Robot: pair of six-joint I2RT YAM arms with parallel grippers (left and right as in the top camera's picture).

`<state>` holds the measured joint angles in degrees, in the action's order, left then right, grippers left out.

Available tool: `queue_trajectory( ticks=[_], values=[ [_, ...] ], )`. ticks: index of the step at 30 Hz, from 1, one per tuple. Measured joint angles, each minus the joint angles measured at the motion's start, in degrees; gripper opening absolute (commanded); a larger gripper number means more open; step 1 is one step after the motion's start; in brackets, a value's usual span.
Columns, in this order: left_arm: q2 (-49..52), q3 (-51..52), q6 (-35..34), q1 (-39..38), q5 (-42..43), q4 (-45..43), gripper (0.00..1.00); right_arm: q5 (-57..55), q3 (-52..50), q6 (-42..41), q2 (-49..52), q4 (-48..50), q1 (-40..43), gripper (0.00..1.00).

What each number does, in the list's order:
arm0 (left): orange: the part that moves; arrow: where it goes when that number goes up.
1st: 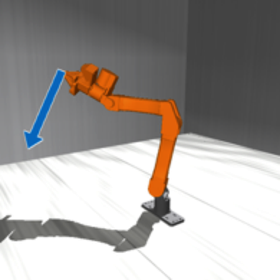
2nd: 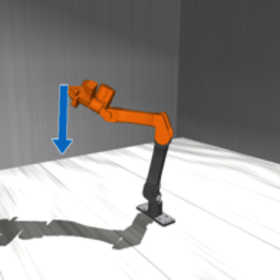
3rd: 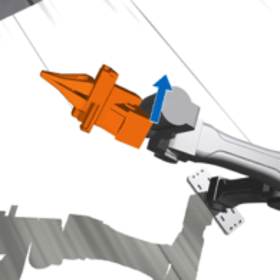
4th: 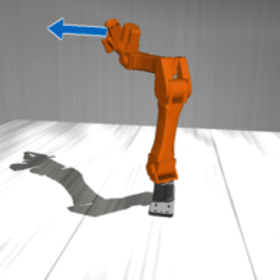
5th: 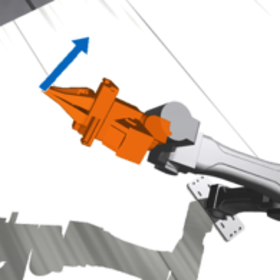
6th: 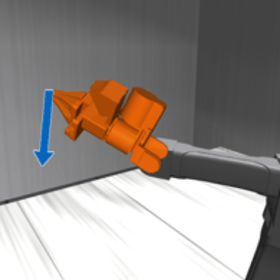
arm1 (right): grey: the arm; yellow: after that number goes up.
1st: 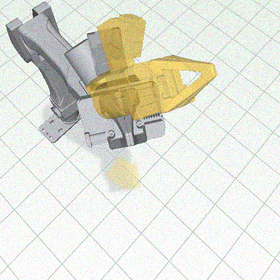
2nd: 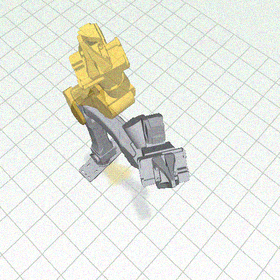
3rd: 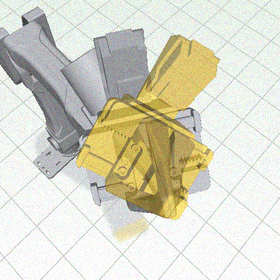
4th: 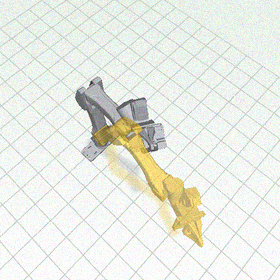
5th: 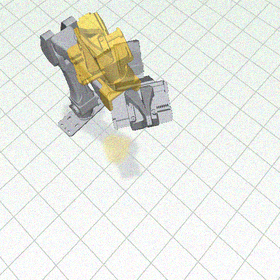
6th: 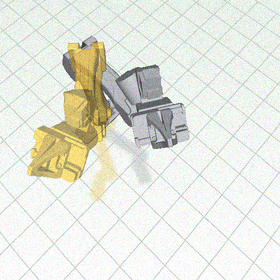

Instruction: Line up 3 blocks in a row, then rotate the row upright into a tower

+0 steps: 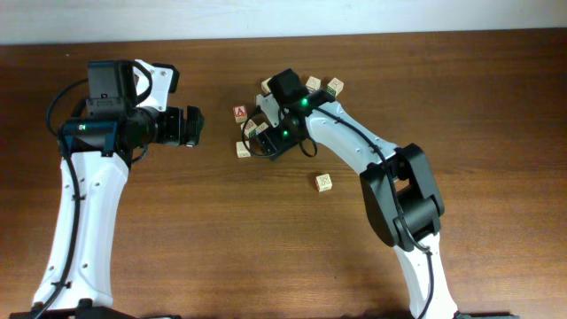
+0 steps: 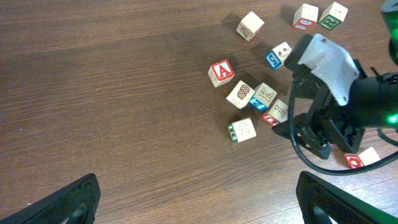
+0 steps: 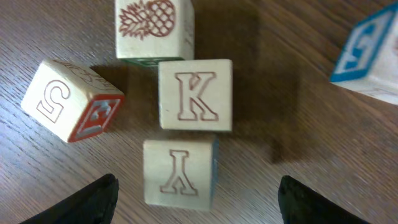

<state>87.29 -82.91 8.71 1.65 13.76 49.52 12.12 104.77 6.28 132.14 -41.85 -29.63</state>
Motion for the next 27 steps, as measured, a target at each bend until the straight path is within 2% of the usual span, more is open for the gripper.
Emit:
queue_trajectory(
  ticks=[2, 4, 5, 7, 10, 14, 21, 23, 24, 27],
  values=[
    [0.00, 0.00, 0.00, 0.02, 0.00, 0.00, 0.99, 0.55, 0.02, 0.17, 0.72, 3.28, -0.35, 0.78],
    [0.00, 0.00, 0.00, 0.00, 0.00, -0.02, 0.99, 0.72, 0.00, -0.04, 1.51, 4.26, -0.37, 0.67],
    [0.00, 0.00, 0.00, 0.00, 0.00, 0.00, 0.99, 0.66, 0.00, -0.59, 1.66, 4.37, -0.37, 0.54],
    [0.00, 0.00, 0.00, 0.00, 0.00, 0.00, 0.99, -0.04, 0.00, -2.36, 1.97, 4.61, -0.37, 0.43],
    [0.00, 0.00, 0.00, 0.02, 0.00, 0.00, 0.99, -0.48, 0.00, -3.50, 1.97, 4.57, -0.37, 0.36],
    [0.00, 0.00, 0.00, 0.02, 0.00, 0.00, 0.99, -0.63, 0.37, -5.03, 1.79, 1.99, -0.37, 0.36],
    [0.00, -0.04, 0.00, 0.00, 0.00, -0.02, 0.99, -1.49, 3.91, -20.61, -7.67, -20.63, -0.42, 0.37],
    [0.00, -0.04, 0.00, 0.00, 0.00, 0.00, 0.99, -1.79, 1.25, -24.30, -8.02, -18.95, -0.42, 0.54],
    [0.00, -0.04, 0.00, 0.00, -0.02, -0.04, 0.99, -2.08, -1.79, -25.24, -7.98, -13.25, -0.42, 0.61],
    [0.00, -0.04, 0.00, 0.02, 0.00, 0.04, 0.99, -2.93, -7.21, -24.72, -7.65, -2.45, -0.44, 0.68]
  ],
)
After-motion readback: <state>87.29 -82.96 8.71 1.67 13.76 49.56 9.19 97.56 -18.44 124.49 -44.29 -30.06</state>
